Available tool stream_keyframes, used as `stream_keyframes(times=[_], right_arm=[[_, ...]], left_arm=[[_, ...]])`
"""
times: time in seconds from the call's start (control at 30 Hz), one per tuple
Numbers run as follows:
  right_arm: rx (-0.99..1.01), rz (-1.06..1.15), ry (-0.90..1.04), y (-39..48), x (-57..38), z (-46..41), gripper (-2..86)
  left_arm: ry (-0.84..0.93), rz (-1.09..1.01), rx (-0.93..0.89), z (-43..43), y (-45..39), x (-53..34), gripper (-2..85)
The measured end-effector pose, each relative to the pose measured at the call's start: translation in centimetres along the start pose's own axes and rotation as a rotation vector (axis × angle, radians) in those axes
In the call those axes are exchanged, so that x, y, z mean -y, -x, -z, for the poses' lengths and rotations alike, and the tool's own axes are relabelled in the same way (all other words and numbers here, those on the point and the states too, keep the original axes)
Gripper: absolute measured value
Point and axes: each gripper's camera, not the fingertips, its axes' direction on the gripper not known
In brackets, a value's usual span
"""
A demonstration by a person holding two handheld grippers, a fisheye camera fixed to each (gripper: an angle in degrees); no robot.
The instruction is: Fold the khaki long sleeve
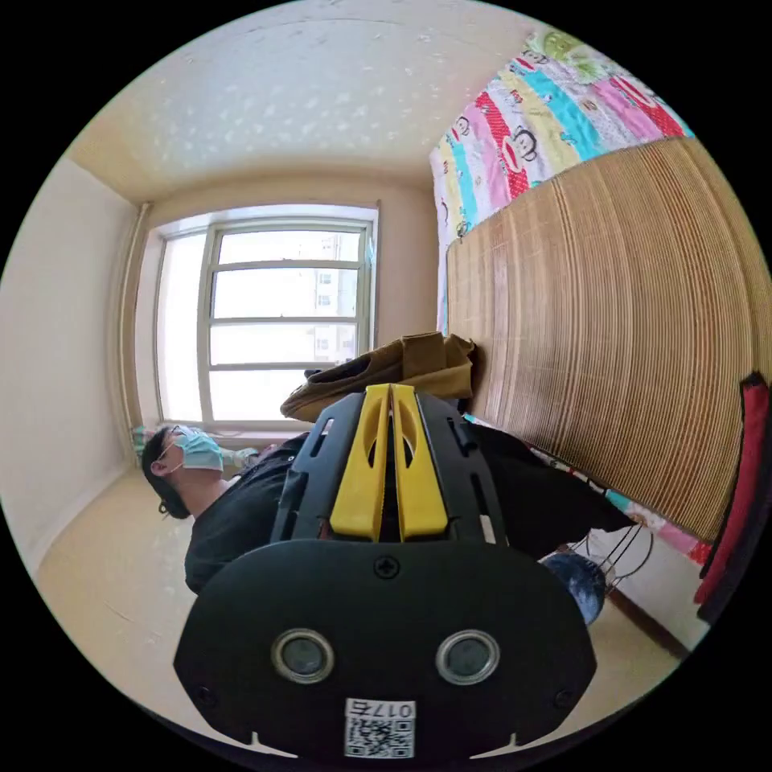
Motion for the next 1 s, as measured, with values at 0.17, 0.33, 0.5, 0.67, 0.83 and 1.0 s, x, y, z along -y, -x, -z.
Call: stream_keyframes(times=[0.17, 0.33, 0.5, 0.67, 0.83, 1.0], right_arm=[[-0.037, 0.295, 0.122, 4.4, -0.8, -6.8, 6.3], [-0.075, 0.513, -0.002, 4.3, -6.2, -12.7, 14.0], [0.033, 0.637, 0.022, 1.0, -13.5, -17.8, 18.6], [0.273, 0.676, 0.005, -1.5, -17.6, -17.0, 21.2], [0.15, 0.718, 0.061, -1.3, -20.9, -19.2, 20.6], [-0.028, 0.601, 0.021, -2.6, -19.8, -22.8, 5.7]], left_arm=[[-0.289, 0.024, -0.246, -6.7, 6.3, -2.2, 1.4], [-0.505, 0.118, -0.506, -13.0, 11.6, -8.0, 1.3], [-0.545, 0.205, -0.595, -19.5, 14.0, -10.3, 1.2], [-0.502, 0.23, -0.573, -22.9, 14.0, -10.1, 0.9], [-0.513, 0.218, -0.549, -23.8, 14.1, -10.6, 0.8], [-0.518, 0.211, -0.526, -23.5, 14.2, -11.3, 0.8]])
